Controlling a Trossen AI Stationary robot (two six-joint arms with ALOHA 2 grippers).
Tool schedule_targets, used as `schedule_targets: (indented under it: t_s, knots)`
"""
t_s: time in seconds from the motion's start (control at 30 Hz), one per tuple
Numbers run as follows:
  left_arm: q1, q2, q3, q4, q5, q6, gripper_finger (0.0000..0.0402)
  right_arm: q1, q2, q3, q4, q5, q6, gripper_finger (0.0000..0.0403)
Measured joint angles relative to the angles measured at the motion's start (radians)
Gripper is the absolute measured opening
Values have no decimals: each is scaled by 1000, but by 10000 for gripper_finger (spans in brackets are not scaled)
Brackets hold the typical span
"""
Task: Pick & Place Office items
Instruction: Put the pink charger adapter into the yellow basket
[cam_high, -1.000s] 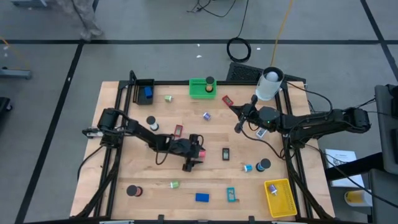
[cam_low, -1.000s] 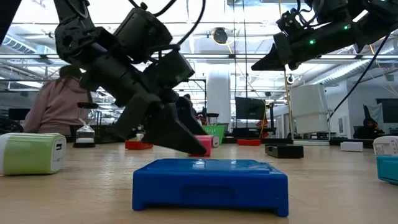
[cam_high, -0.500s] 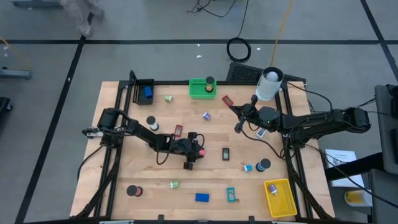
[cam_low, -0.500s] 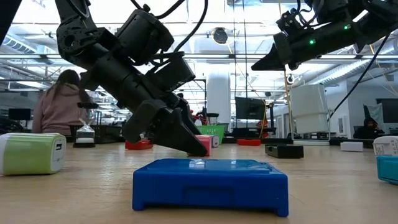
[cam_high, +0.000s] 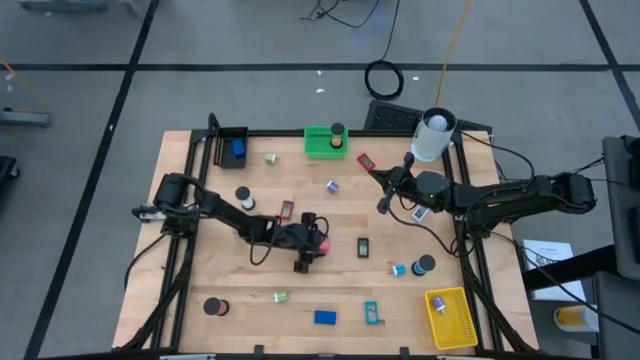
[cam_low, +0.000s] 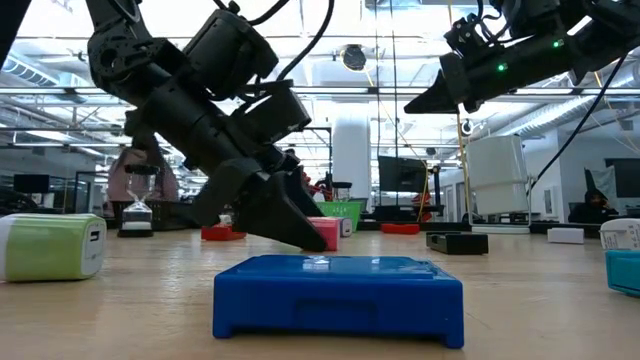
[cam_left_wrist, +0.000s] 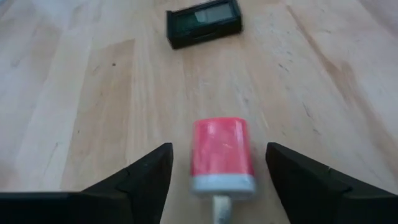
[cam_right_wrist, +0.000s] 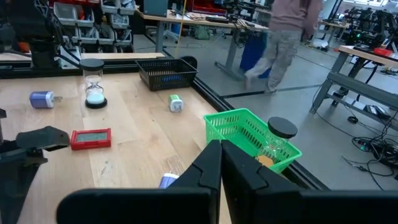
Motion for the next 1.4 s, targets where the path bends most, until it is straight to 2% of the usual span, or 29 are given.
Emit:
schedule_targets:
  t_s: [0.23, 0.83, 0.93, 1.13, 1.27, 1.33, 1.4]
  knots:
    - [-3, -26, -1, -53, -8, -58, 227, 0, 0, 0, -5, 0, 0, 4]
    - [5, -26, -1, -58, -9, -48, 223, 0, 0, 0, -5, 0, 0, 4]
    - [5, -26, -1, -59, -9, -42, 205, 0, 0, 0, -5, 0, 0, 4]
    - [5, -26, -1, -61, -9, -13, 139, 1, 0, 0, -5, 0, 0, 4]
    - [5, -26, -1, -61, -12, 2, 139, 1, 0, -1, -5, 0, 0, 4]
    - [0, -26, -1, -61, -42, 7, 139, 1, 0, -1, -5, 0, 0, 4]
    - [-10, -26, -1, -62, -116, 19, 139, 1, 0, -1, -5, 0, 0, 4]
